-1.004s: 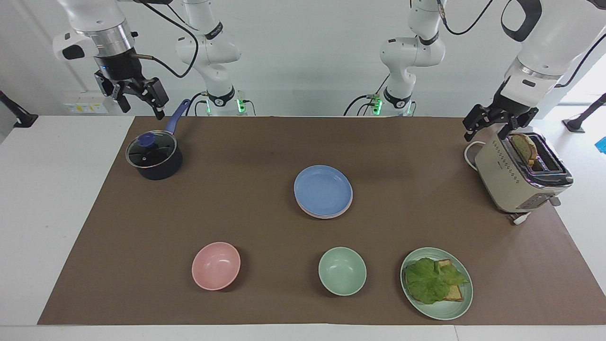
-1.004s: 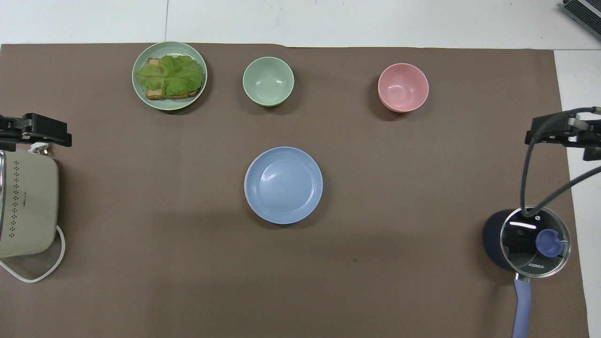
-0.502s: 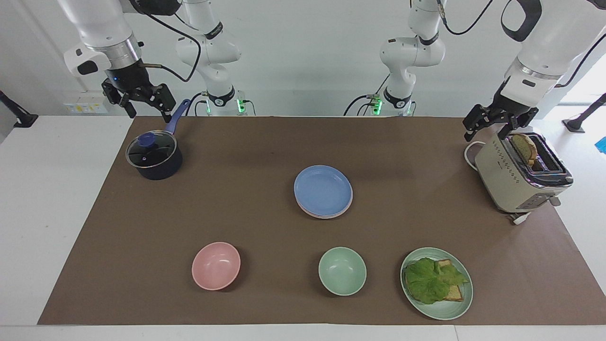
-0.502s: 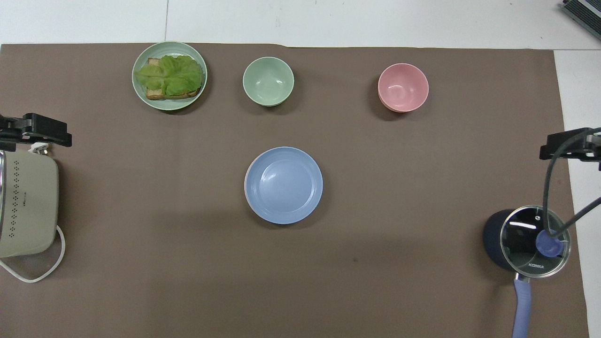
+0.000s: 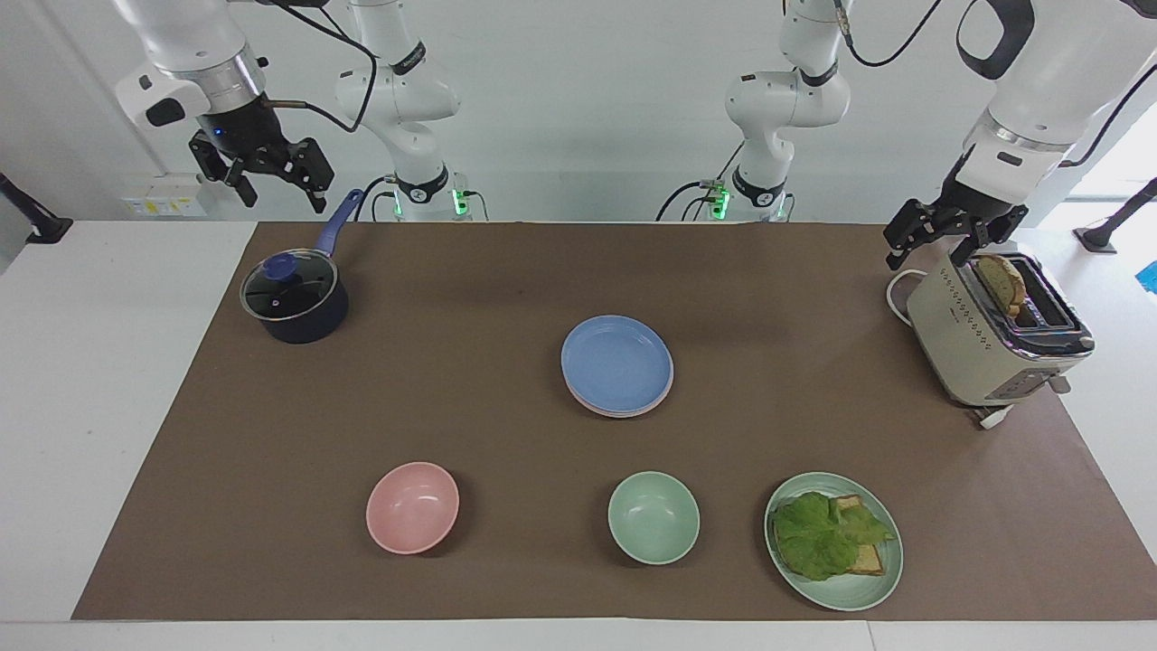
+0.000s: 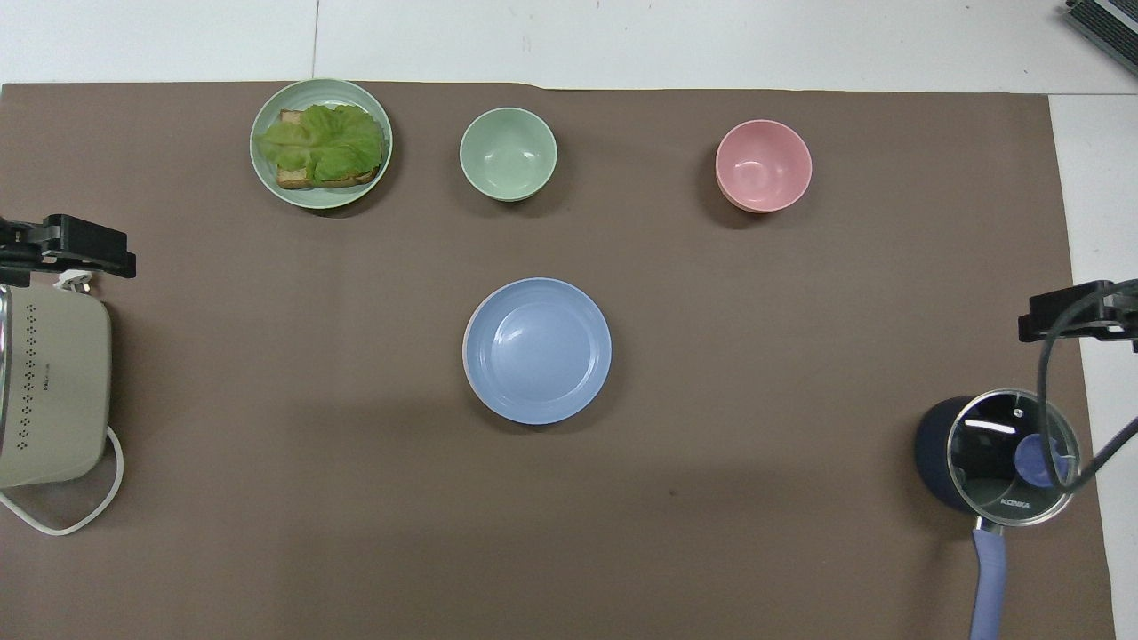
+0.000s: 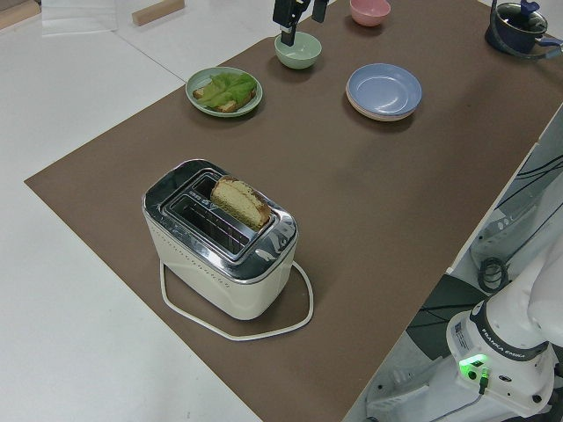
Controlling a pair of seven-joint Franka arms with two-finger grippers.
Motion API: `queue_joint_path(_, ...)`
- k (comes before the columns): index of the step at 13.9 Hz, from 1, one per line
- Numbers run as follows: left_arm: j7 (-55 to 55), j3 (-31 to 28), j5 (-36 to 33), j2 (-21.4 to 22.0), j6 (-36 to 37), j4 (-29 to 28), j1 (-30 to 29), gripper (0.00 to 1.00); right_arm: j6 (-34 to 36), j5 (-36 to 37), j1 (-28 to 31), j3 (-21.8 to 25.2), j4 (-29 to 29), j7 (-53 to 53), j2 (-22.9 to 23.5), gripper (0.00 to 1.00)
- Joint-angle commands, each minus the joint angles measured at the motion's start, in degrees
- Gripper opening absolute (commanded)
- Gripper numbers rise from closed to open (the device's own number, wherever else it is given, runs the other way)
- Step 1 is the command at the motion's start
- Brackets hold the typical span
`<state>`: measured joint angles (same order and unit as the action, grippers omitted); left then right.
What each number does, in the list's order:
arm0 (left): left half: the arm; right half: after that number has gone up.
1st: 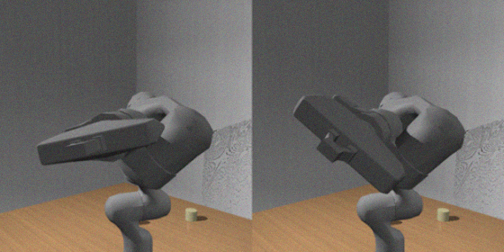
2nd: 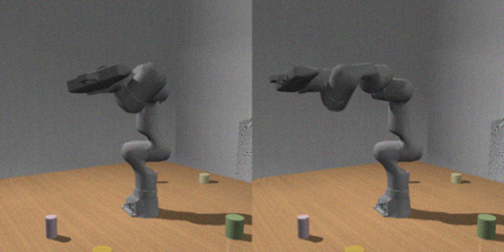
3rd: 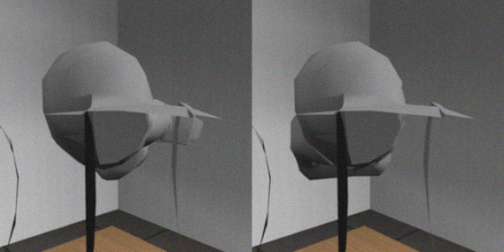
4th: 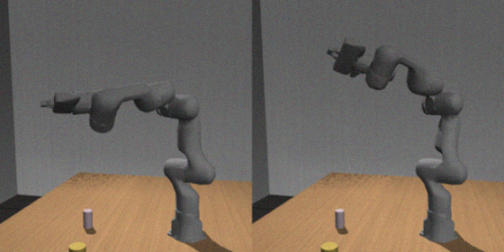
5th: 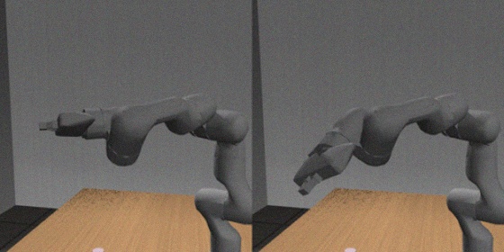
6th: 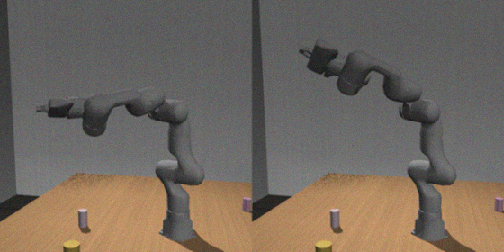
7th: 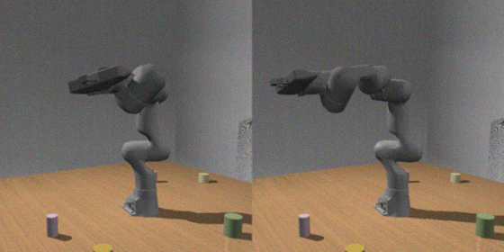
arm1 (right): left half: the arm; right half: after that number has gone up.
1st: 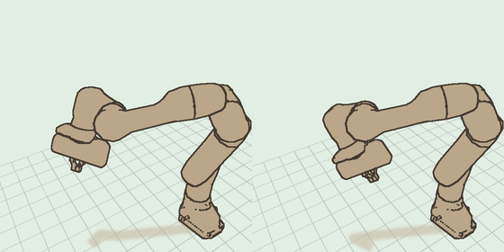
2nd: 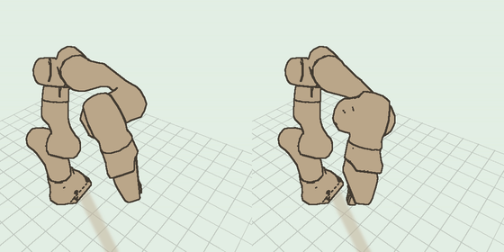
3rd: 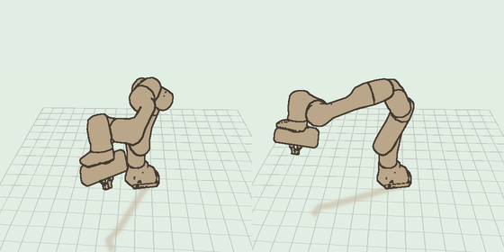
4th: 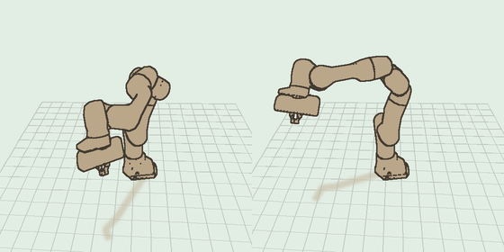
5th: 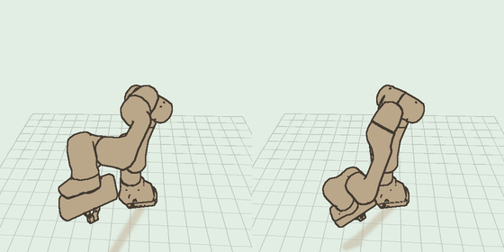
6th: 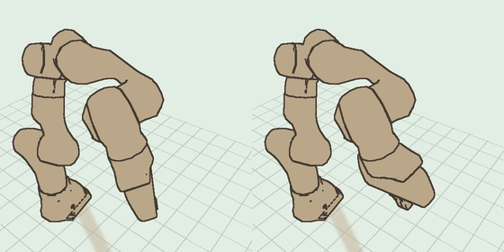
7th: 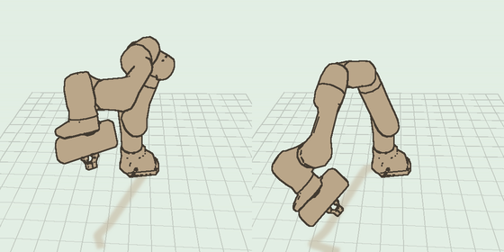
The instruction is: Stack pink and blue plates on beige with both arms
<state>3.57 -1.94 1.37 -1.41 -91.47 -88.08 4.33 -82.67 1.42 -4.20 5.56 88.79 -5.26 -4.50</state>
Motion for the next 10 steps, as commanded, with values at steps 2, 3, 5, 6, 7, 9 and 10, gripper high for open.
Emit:
queue_joint_path(2, -0.31, 0.0, -0.67, 0.53, 0.59, -0.24, -0.03, 1.0, 0.14, 0.43, 0.33, -0.2, 0.59, 1.66, -0.77, 1.0)
queue_joint_path(3, -0.32, 0.0, -0.67, 0.53, 0.59, -0.16, -0.03, 1.0, 0.05, 0.43, 0.25, -0.2, 0.59, 1.57, -0.77, 1.0)
queue_joint_path(5, -0.32, 0.0, -0.67, 0.53, 0.59, -0.24, -0.03, 1.0, -0.64, 0.34, 0.34, -0.2, 0.33, 1.57, -0.6, 1.0)
queue_joint_path(6, -0.23, 0.0, -0.67, 0.53, 0.59, -0.25, -0.03, 1.0, -1.43, 0.43, 0.34, -0.2, 0.33, 1.57, -0.6, 1.0)
queue_joint_path(7, -0.31, 0.0, -0.67, 0.53, 0.59, -0.25, -0.03, 1.0, -1.44, 0.52, 0.34, -0.2, 0.33, 1.57, -0.6, 1.0)
queue_joint_path(9, -0.31, 0.0, -0.67, 0.53, 0.59, -0.24, -0.03, 1.0, -1.44, 0.43, 0.25, -0.2, 0.5, 1.57, -0.6, 1.0)
queue_joint_path(10, -0.32, 0.0, -0.67, 0.53, 0.59, -0.25, -0.03, 1.0, -1.53, 0.43, 0.25, -0.2, 0.5, 1.57, -0.69, 1.0)
